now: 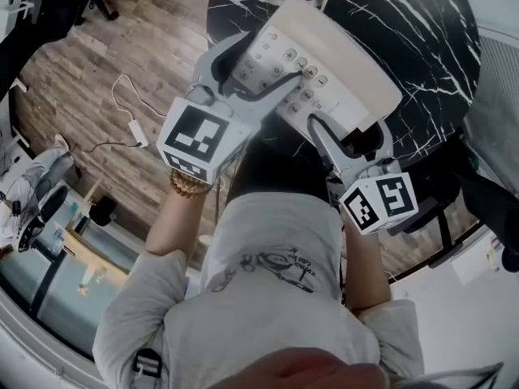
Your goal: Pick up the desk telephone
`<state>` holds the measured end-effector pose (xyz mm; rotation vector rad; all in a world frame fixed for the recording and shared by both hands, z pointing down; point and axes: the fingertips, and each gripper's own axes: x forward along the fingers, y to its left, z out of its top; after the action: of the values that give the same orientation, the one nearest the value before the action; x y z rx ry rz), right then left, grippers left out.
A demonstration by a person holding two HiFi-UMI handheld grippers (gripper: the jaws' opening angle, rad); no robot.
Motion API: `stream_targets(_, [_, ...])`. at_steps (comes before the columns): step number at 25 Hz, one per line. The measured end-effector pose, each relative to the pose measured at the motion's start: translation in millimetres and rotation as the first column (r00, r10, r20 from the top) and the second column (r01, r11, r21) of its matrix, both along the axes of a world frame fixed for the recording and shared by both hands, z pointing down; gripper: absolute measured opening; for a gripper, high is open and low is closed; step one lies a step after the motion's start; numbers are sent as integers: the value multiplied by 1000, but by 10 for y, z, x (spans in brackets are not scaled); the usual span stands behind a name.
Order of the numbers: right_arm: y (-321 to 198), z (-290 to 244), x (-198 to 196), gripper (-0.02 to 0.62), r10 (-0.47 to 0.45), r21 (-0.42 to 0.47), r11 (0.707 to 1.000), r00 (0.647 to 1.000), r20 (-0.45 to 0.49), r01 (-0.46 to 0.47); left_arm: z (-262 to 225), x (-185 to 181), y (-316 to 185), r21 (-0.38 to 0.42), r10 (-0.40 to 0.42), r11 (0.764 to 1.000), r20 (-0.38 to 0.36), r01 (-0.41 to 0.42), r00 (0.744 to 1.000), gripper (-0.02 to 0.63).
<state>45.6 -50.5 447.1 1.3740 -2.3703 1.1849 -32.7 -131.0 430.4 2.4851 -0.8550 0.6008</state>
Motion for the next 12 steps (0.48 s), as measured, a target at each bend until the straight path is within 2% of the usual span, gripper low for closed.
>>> stream_targets(12, [310,-963,129,414,-6,54,999,1000,-18,7,-992,84,375,55,-43,998,-23,44,999,356])
